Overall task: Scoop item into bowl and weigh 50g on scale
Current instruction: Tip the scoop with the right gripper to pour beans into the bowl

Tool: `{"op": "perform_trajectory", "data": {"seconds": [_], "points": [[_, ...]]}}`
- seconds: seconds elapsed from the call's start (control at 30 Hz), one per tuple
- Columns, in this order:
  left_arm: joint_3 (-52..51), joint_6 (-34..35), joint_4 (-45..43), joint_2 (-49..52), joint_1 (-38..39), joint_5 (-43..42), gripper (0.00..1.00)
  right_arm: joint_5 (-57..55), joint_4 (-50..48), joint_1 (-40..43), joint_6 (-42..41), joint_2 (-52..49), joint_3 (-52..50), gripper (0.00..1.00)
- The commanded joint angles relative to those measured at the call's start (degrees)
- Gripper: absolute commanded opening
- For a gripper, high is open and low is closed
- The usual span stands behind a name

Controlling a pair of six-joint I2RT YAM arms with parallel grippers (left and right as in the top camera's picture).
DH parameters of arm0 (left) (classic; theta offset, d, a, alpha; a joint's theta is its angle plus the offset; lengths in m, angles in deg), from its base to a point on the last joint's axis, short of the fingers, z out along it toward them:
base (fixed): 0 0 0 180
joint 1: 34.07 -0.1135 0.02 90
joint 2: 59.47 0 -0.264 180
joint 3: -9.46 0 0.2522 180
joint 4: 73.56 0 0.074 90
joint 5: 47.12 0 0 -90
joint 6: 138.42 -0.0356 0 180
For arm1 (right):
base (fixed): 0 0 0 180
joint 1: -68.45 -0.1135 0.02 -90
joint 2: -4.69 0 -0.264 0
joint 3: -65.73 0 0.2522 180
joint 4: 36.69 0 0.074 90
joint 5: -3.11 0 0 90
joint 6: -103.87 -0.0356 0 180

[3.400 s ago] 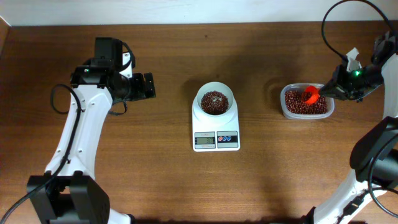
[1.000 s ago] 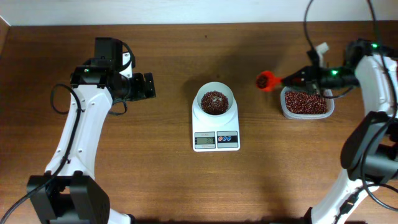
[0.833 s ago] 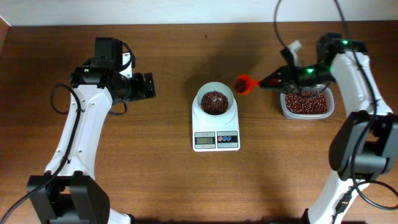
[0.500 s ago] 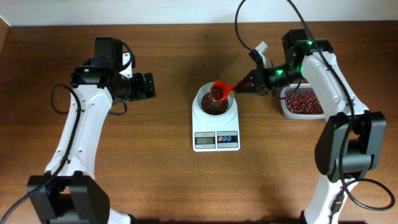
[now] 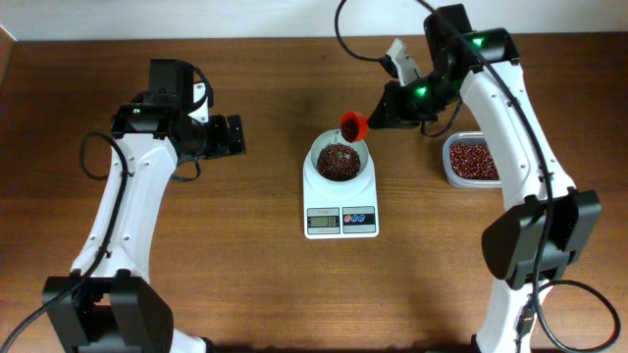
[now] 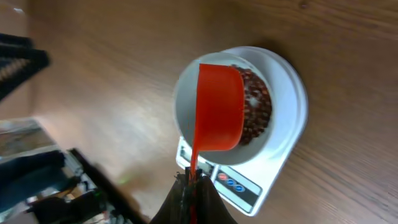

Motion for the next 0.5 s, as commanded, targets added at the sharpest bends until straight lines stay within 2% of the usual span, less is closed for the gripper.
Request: {"op": "perform_trajectory", "data": {"seconds": [0.0,0.47], "points": [[-0.17,0.13,0.11,0.42,0.11,0.20,0.99,-6.34,-0.15,-2.10,-0.90,0.07,1.27,0.04],[-0.17,0.13,0.11,0.42,0.11,0.20,0.99,-6.32,-2.86,-3.10,-0.94,0.02,1.22,0.04]]}}
